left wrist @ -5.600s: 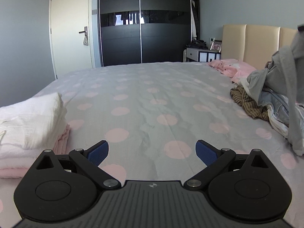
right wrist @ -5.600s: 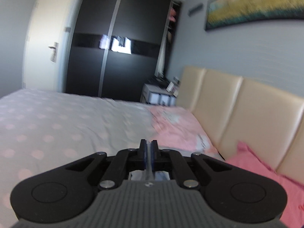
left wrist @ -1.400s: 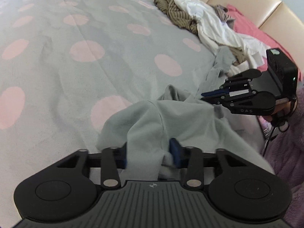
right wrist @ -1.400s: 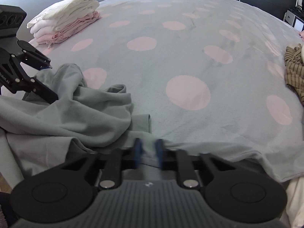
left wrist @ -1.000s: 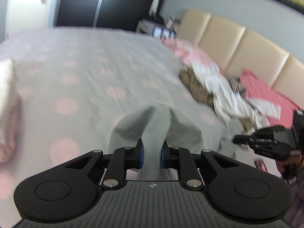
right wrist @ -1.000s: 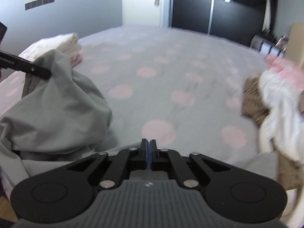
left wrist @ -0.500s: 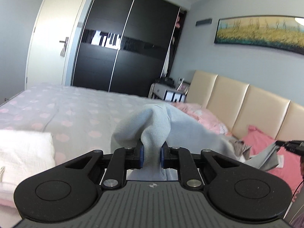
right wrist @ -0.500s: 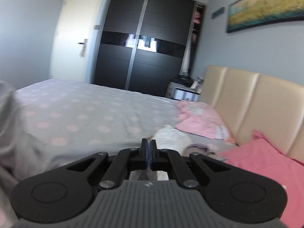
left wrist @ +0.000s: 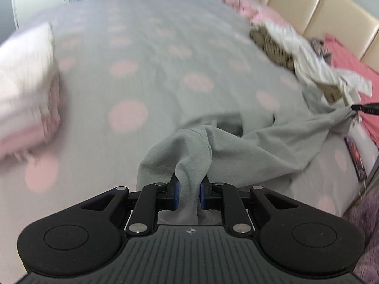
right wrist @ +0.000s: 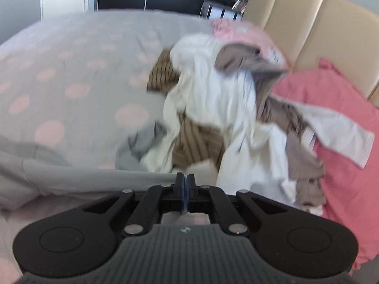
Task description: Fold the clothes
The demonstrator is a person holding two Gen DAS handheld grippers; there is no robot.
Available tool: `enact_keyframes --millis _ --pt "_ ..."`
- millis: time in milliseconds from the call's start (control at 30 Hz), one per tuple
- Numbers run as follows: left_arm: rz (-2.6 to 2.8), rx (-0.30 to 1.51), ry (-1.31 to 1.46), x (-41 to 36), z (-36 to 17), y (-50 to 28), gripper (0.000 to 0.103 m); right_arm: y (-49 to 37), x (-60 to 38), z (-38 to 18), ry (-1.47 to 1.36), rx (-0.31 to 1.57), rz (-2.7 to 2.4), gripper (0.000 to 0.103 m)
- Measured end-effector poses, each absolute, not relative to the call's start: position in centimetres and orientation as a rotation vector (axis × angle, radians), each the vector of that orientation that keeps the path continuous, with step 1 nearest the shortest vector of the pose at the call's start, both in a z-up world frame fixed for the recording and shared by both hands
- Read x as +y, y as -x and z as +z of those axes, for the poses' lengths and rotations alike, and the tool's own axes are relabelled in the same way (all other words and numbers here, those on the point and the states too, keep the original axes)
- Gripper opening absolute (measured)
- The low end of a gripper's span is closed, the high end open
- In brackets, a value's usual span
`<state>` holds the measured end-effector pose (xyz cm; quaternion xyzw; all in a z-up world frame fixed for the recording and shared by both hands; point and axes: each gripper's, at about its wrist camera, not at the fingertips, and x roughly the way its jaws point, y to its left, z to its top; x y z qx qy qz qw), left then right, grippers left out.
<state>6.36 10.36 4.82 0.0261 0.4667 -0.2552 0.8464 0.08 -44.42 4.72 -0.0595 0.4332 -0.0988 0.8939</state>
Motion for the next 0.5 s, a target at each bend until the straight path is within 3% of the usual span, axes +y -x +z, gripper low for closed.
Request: enact_keyframes --millis 200,267,300,333,367,433,500 --pt "-0.577 1.091 -0.124 10.5 2.4 -5.0 0.017 0.5 -43.7 3.5 0.149 0.957 -0.170 0.006" --pt "-0.586 1.086 -0.137 10.6 2.7 -4.7 0.024 0.8 -43.1 4.3 0.172 0.931 -0.166 0.008" --pt "-0.591 1.084 -0.143 10.7 2.8 -4.5 0.032 1.0 -42.8 4.8 0.181 0.908 -0.160 0.010" --pt "-0.596 1.082 -0.150 10.7 2.9 -4.4 0.050 1.2 -42.4 5.4 0.184 0.878 -0.146 0.016" --pt "-0.598 1.066 -0.147 10.8 3.2 -4.3 0.057 1.3 -42.0 6.1 0.184 0.845 -0.130 0.023" --pt "-0.596 1.021 -0.129 11.0 4.0 -4.3 0.061 0.9 -40.9 7.1 0.181 0.794 -0.071 0.031" --pt "-0.570 0.995 -0.113 11.1 4.5 -4.7 0.061 0.3 -39.7 7.8 0.186 0.760 -0.003 0.032"
